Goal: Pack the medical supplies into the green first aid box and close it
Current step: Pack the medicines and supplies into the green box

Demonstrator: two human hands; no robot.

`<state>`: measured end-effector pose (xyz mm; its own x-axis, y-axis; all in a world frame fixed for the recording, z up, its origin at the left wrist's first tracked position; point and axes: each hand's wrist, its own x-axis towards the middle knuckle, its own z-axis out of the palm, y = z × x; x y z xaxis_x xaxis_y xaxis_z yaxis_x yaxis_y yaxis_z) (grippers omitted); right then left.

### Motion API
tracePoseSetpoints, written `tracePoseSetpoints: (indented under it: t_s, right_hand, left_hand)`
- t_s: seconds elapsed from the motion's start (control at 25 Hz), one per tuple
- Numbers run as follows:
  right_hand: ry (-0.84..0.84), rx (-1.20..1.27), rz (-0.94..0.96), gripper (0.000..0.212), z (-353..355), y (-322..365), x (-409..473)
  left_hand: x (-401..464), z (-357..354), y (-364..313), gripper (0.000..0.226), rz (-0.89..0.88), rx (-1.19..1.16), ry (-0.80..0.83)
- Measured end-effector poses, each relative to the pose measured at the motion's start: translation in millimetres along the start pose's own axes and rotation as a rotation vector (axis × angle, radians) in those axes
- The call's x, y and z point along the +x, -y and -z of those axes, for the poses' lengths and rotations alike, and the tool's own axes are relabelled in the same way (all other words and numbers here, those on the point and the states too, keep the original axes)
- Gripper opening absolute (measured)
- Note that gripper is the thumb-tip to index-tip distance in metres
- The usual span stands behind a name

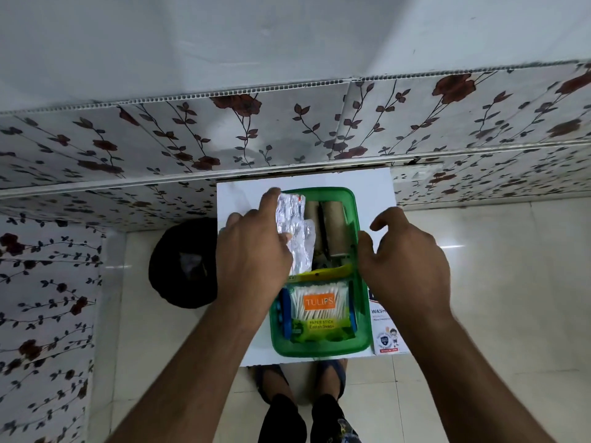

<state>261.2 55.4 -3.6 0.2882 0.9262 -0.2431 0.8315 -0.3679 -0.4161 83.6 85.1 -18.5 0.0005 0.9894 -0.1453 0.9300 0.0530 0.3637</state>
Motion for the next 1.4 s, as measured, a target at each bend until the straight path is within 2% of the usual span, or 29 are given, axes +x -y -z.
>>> tracePoseSetpoints:
  t_s: [0.16, 0.32, 0.4, 0.6, 0.76, 0.92, 1.0, 1.12, 1.4]
  right_hand:
    - [0.018, -0.005, 0.003, 0.019, 1.2, -16.2, -11.2]
    - [0.004, 0.031, -0.042, 0.011, 1.9, -32.9, -12.4]
    - [-0.005, 0.085, -0.095, 0.005, 3.3, -42.9, -12.3]
    - [0.046, 0.150, -0.189, 0.006, -3.2, -70.5, -18.0]
    - [0.095, 0.193, -0.274, 0.012, -14.3, -97.8, -26.2]
    - [0.216, 0.109, -0.387, 0.051, -32.8, -119.6, -42.4]
    - [0.268, 0.103, -0.415, 0.062, -43.0, -123.5, -48.5]
    - [0.237, 0.165, -0.447, 0.049, -50.5, -131.4, -53.6]
    - [0.177, 0.529, -0.609, 0.022, -47.0, -150.9, -49.4]
  left_hand:
    - [-0.9, 0.2, 12.1, 0.068, -0.077, 0.154, -0.029]
    - [-3.3, -5.8, 23.6, 0.074, -0.261, 0.403, 0.080]
    - [-1.0, -10.8, 27.1, 0.080, -0.247, 0.460, 0.151]
    - [7.5, -15.9, 20.2, 0.085, -0.188, 0.429, 0.271]
    - [3.4, -1.8, 20.3, 0.068, -0.179, 0.179, 0.242]
    - [-21.0, 19.1, 20.4, 0.031, -0.135, -0.176, -0.045]
    - [-33.5, 20.4, 13.3, 0.024, -0.141, -0.247, -0.105]
    - [-45.5, 11.7, -4.5, 0.023, -0.161, -0.281, -0.057]
    - [-52.9, -0.1, -35.5, 0.022, -0.239, -0.408, -0.010]
